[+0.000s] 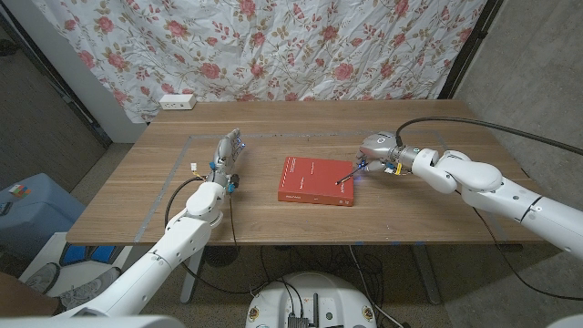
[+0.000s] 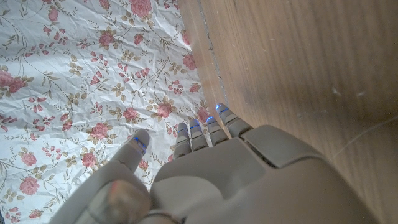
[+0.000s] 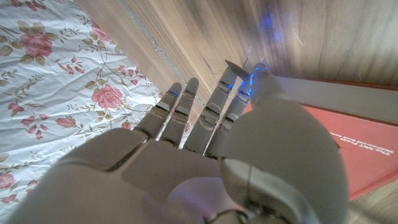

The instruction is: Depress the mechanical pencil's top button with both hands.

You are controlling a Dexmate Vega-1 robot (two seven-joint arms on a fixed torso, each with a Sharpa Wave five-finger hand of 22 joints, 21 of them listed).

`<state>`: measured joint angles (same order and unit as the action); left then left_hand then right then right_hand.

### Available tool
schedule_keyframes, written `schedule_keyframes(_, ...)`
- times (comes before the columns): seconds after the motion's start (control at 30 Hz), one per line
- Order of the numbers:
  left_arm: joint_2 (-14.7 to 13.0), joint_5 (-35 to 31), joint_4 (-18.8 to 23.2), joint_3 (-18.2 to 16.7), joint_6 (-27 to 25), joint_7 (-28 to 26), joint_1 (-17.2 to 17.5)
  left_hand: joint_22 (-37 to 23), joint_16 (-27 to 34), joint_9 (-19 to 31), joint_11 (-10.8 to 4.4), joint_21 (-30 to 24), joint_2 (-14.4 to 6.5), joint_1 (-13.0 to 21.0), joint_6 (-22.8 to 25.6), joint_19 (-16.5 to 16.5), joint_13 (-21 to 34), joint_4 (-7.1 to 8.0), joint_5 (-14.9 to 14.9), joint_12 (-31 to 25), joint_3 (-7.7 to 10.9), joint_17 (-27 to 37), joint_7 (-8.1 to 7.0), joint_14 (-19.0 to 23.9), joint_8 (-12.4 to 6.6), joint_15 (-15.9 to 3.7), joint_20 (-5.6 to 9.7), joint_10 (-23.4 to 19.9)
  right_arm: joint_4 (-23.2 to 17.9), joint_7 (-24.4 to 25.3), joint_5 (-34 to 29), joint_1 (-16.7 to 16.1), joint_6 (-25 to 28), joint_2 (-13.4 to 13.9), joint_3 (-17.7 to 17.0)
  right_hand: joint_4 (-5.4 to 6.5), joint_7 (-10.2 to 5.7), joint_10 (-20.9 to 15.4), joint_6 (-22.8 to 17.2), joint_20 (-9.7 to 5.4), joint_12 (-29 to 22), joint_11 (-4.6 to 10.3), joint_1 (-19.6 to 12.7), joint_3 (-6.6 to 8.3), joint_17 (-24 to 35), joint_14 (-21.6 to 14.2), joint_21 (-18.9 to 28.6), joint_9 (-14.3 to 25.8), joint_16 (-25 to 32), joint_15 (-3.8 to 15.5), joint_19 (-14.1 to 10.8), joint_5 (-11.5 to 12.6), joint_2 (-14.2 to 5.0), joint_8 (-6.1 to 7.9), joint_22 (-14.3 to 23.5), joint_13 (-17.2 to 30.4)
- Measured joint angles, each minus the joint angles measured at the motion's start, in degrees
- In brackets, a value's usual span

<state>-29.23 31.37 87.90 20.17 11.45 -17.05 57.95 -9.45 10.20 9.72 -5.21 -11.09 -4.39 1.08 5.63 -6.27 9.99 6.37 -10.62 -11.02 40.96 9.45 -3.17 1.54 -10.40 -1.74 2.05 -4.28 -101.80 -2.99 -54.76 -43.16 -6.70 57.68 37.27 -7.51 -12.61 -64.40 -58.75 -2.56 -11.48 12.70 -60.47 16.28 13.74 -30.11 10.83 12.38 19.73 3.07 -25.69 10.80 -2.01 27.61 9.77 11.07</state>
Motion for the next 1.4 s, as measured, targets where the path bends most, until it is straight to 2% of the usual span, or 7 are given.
schedule_keyframes(0.67,-0.44,-0.47,0.75,-0.02,-1.47,-0.77,-0.04,0.00,0.00,0.00,0.00,0.00,0.00,0.00,0.00,0.00,0.00,0.00,0.00,-0.01,0.00,0.00,0.00,0.00,0.00,0.00,0.00,0.00,-0.43,0.67,1.12,-0.84,-0.36,0.82,-1.67,-0.30,0.01,-1.12,-0.61,0.00,0.00,-0.11,0.17,-0.64,0.26,-0.20,0.00,0.01,0.41,-0.20,0.00,0.00,-0.73,-0.04,-0.01,-0.02)
schedule_keyframes(0.73,-1.22,-0.63,2.59,-0.22,-1.84,-1.06,0.33,0.00,0.00,0.00,-0.13,0.00,0.00,0.00,0.00,0.00,0.00,0.00,0.00,-0.01,0.00,0.00,0.00,0.00,0.00,0.00,0.00,-0.13,-0.59,1.11,3.32,-1.15,0.34,0.92,-2.03,-0.22,0.01,-1.12,-0.61,0.00,0.00,-0.11,0.16,-0.71,0.26,-0.20,0.00,0.00,0.41,-0.20,0.00,0.00,-0.73,0.01,-0.01,-0.02)
schedule_keyframes(0.83,-1.39,-0.81,3.07,-0.27,-2.12,-1.34,0.49,0.00,-0.05,0.00,-0.31,0.00,0.00,0.00,0.00,0.00,0.00,-0.06,0.00,-0.01,0.06,-0.12,0.00,0.00,0.00,0.00,0.00,-0.32,-0.75,1.27,3.84,-1.46,0.52,1.03,-2.45,-0.23,0.01,-1.33,-0.60,0.00,0.01,0.10,0.16,-0.71,0.26,-0.20,0.00,-0.02,0.62,-0.20,0.00,0.00,-0.72,0.45,-0.01,-0.03)
schedule_keyframes(1.07,-2.47,-1.70,5.51,-0.39,-3.32,-2.12,0.95,0.00,-0.27,0.00,-0.31,0.00,0.03,0.02,0.32,0.00,-0.13,-1.31,0.00,-0.01,0.12,-0.12,-0.32,0.00,0.00,0.00,0.00,-0.32,-1.08,2.01,6.26,-2.25,1.16,1.12,-3.65,-0.40,-0.22,-1.62,-0.83,0.00,0.01,0.00,0.15,-0.87,0.25,-0.20,0.00,-0.02,0.62,-0.20,0.01,0.00,-0.73,0.45,-0.01,-0.04)
schedule_keyframes(1.4,-4.03,-2.68,8.13,-0.27,-4.44,-1.07,0.63,0.00,-0.27,0.00,-0.52,0.36,-0.55,1.77,0.63,0.00,-0.13,-4.49,0.00,-0.01,0.21,-0.11,-0.63,0.00,0.00,0.00,0.00,-0.53,-1.32,3.18,9.86,-3.07,1.87,0.95,-5.19,-0.64,-0.01,-1.83,-1.05,0.00,0.01,-0.21,-0.09,-1.11,0.25,-0.20,0.00,-0.01,0.85,-0.20,0.01,-0.22,-0.96,0.44,-0.02,0.01)
